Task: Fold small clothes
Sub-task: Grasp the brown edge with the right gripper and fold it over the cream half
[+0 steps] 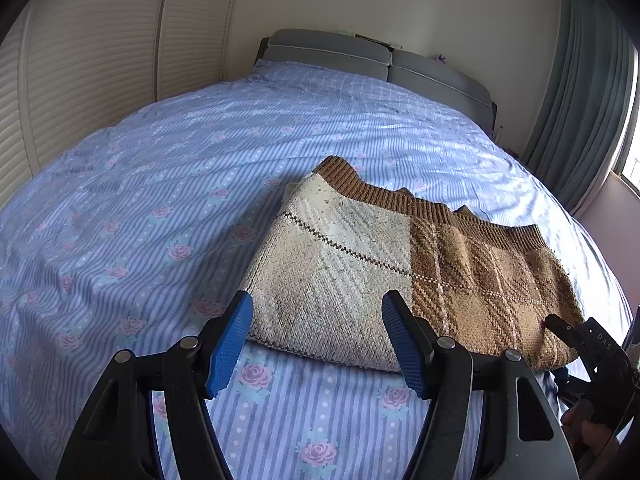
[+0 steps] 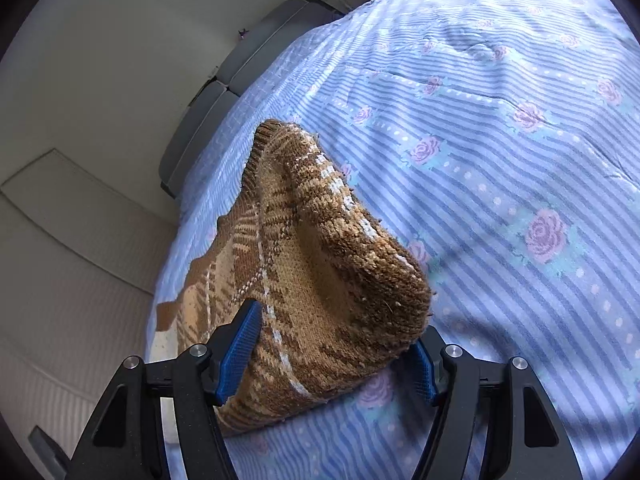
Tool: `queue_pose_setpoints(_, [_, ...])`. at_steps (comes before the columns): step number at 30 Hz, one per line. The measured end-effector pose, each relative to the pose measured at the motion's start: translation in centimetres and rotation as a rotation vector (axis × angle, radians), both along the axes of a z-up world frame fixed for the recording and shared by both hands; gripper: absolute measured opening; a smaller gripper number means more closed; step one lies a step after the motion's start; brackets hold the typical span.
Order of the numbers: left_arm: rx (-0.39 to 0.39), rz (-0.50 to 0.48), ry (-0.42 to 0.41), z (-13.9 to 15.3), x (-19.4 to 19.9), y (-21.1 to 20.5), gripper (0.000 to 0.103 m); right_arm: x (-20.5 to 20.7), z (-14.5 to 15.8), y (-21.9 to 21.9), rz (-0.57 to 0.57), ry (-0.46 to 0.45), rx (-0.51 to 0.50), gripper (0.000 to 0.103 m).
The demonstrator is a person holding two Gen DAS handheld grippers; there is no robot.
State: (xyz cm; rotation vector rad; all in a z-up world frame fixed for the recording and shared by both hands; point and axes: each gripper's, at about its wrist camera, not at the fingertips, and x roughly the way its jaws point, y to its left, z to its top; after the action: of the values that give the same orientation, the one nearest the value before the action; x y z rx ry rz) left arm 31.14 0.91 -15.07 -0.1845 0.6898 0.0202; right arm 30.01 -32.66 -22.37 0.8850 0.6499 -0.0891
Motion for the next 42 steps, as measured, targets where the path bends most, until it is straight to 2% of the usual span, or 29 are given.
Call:
queue_pose_setpoints(1, [-0.003,0.002,0.002,-0.1,0.1,0.1,0.066,0.4,0.1,0.1,0.004,0.003,-0.020,0.066])
queue_pose_setpoints(3, [-0.006,0.006,0.003,-0.1,0.1,0.1,0.066,0.9,0.2,0.2,0.005,0.013,-0.045,0.051])
queue_pose_setpoints(5, [-0.007,0.005,0.001,0.1,0.1,0.2,0.066,1.1,0.3,0.0,0.001,0.009,-0.038,0.041])
queue_pose_setpoints(8, [-0.013,0.007,0.000,0.6,-0.1,0.4,0.066,0.5,1.2,-0.1,-0.002,0.011,-0.073,0.035])
queue_pose_setpoints(13, [-0.044,0.020,0.004,2.0,-0.4,1.9,0.066,0.3,3.8,1.5,-0.008,0.013,-0.198,0.032])
queue_pose_setpoints(19, [-0.045,0.026,-0.024,4.4,-1.2,4.3,0.067,0.7,8.4,5.4,-0.004,-0.004,-0.420,0.030])
queue_pose_setpoints(25, [-0.043,0.072,-0.051,6.1,-2.2,9.1,0.069,1.6,12.2,11.8,0.030,-0.052,-0.678,0.029])
queue_pose_setpoints(29, [-0.053,0.130,-0.059,6.6,-3.0,13.0,0.069,4.0,14.0,17.7,0.085,-0.073,-0.855,0.029])
queue_pose_setpoints(34, [-0.059,0.188,-0.058,6.7,-4.1,17.1,0.069,6.3,13.3,26.4,0.222,-0.069,-1.128,0.028])
queue_pose_setpoints(39, [-0.070,0.225,-0.044,6.0,-4.7,19.6,0.069,6.0,8.8,34.6,0.447,-0.043,-1.443,0.028])
queue_pose_setpoints(42, [-0.075,0.226,-0.035,5.5,-4.8,20.2,0.069,4.2,6.3,37.0,0.547,-0.021,-1.550,0.028])
